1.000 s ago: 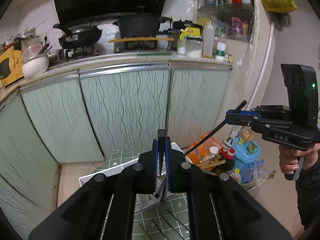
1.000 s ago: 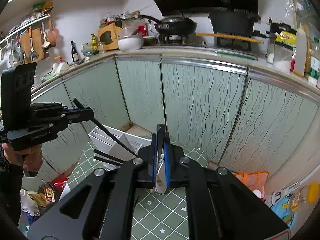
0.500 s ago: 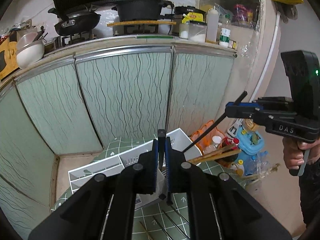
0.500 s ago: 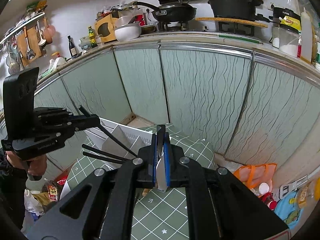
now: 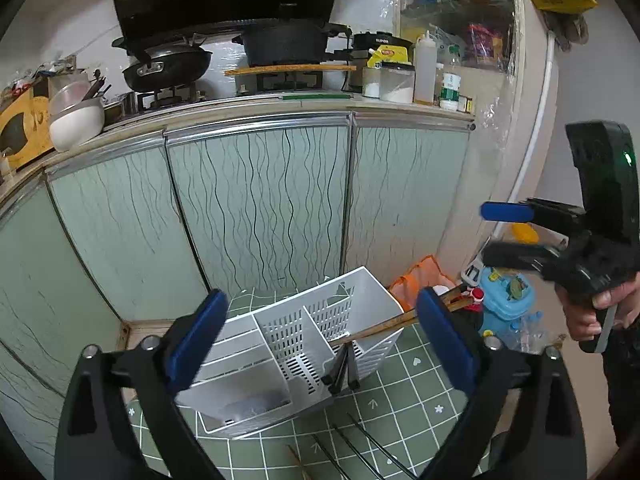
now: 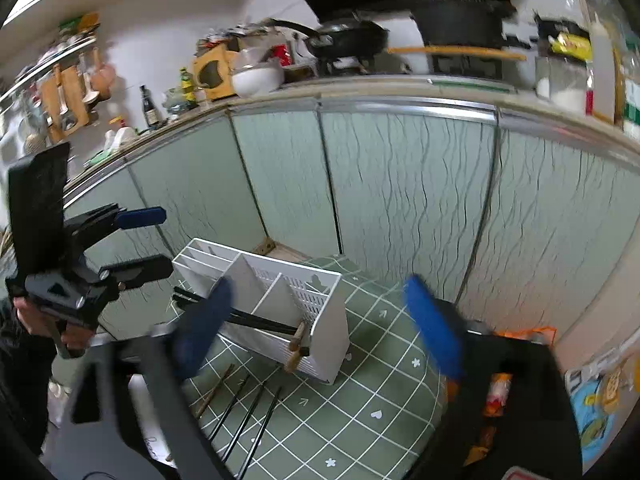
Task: Organize utensils
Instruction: 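Open the left tool to release the chopstick while the right tool opens too, then move both open tools back down over the remaining chopsticks on the mat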
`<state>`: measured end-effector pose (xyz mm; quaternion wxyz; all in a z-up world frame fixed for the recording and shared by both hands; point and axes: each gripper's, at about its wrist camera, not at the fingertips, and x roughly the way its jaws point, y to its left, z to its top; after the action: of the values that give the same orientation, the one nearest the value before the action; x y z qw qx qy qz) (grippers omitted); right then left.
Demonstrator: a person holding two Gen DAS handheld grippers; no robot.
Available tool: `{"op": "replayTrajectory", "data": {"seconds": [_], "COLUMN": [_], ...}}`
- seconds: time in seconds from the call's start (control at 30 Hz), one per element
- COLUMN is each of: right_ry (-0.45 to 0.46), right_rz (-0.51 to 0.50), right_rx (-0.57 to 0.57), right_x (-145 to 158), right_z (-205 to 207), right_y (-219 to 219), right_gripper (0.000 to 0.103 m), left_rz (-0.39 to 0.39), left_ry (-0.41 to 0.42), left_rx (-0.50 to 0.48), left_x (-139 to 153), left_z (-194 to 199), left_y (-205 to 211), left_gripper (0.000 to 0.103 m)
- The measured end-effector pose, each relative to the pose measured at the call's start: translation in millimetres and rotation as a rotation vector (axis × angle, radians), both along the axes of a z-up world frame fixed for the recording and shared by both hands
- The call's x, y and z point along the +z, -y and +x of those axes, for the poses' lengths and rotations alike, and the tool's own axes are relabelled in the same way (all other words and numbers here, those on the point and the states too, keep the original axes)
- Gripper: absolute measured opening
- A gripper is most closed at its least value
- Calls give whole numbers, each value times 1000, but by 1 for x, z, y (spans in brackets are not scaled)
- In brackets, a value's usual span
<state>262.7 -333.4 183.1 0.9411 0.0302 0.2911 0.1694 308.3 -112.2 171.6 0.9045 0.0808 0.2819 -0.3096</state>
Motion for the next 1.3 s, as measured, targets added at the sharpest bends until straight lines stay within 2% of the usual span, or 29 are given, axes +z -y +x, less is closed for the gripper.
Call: {"op": "replayTrajectory", "data": {"seconds": [0.1,0.27,0.57,1.07,1.3], "right_ry": [22,25,40,89,87], "right_rz": [-66,-98,-94,-180,-178], "right_rx": [23,39,27,26,16], "right_x": [0,-2,-3,-23,-32], "right_z": [-10,-18,-39,-97,-116], "right_y": [-8,-14,-17,-46,-53], "right_gripper": [96,96,96,96,96], "left_rz": [-45,-71,-39,2,23], "left_ry": [-11,-17,53,79,88], "left_rx": [7,29,68,122,153], "left_x": [3,5,5,-15,-22], "left_z": [-2,-7,-38,-90,-103], "left_y": [-11,-20,-26,-39,-47], "left_gripper": [99,99,99,99,99]}}
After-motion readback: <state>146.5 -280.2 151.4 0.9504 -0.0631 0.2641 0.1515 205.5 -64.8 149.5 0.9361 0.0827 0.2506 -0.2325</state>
